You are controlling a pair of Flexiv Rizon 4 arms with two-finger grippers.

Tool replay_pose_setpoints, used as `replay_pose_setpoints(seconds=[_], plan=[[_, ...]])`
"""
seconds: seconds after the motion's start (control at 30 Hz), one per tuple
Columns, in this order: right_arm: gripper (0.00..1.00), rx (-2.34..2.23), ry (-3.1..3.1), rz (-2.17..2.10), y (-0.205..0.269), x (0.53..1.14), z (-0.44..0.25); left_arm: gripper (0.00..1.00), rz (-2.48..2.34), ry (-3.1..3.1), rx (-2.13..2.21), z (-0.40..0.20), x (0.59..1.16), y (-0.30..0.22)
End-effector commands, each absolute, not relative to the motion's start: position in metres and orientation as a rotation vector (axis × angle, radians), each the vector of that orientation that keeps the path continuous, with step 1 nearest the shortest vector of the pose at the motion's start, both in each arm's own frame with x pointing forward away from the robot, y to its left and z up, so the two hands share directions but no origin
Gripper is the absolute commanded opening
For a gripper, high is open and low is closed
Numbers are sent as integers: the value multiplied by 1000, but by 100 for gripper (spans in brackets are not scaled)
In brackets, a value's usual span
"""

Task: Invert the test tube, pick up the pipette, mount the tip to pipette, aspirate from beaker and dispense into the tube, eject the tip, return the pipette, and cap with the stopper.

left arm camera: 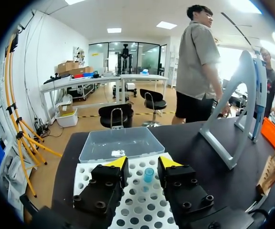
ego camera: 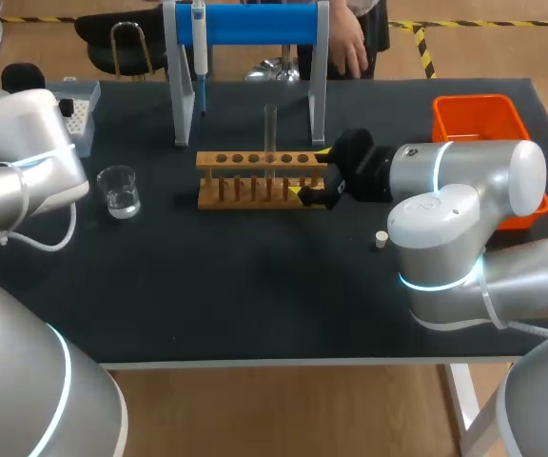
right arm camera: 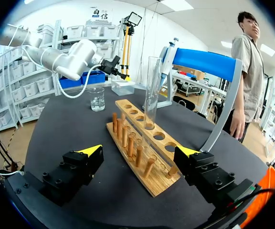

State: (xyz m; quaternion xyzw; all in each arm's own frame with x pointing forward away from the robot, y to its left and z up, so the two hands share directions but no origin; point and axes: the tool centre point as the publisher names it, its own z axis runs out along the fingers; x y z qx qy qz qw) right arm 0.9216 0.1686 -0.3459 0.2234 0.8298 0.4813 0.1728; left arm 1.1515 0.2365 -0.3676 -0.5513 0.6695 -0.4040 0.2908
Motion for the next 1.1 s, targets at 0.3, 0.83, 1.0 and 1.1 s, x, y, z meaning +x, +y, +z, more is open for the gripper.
replay_pose_setpoints(seconds=[0.3,0.83,1.0,1.1], plan=[[100,635,2356,1362,169,921,-346,28,-1075,1793,-1470,-371,1154,236],[100,635,2356,1362,169,921,-346,23,-1076,1784,-1460,-370,1153,236],[100,635,2356,1362,169,921,-346,21,-1076,1790,-1457,-370,1153,235],[100,635,2356,1362,169,921,-346,21,-1075,1791,-1459,-370,1153,235]])
